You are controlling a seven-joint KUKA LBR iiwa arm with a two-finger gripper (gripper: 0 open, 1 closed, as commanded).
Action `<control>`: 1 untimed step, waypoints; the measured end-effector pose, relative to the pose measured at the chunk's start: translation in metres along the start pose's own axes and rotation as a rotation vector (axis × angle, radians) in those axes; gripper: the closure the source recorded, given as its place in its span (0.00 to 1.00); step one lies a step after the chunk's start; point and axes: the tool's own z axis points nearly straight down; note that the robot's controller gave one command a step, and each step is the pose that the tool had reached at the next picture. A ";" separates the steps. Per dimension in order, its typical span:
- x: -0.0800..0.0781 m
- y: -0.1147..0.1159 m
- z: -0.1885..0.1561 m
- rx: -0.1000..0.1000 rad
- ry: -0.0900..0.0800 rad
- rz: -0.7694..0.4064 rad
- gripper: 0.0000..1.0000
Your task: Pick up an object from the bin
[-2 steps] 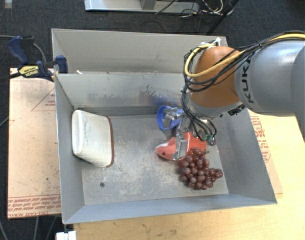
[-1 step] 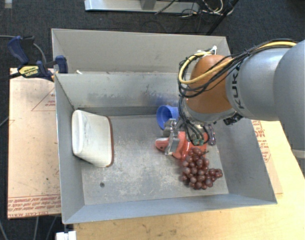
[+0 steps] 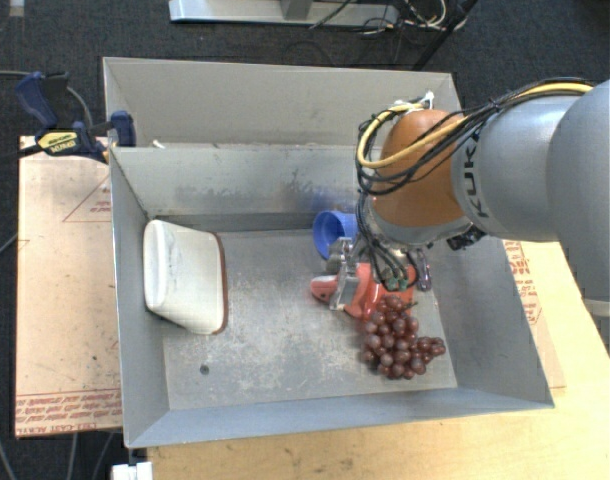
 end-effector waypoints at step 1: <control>-0.012 -0.012 -0.104 -0.001 -0.004 -0.032 1.00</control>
Offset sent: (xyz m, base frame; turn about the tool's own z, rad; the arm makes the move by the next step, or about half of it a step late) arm 0.0000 0.0000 0.0000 0.0000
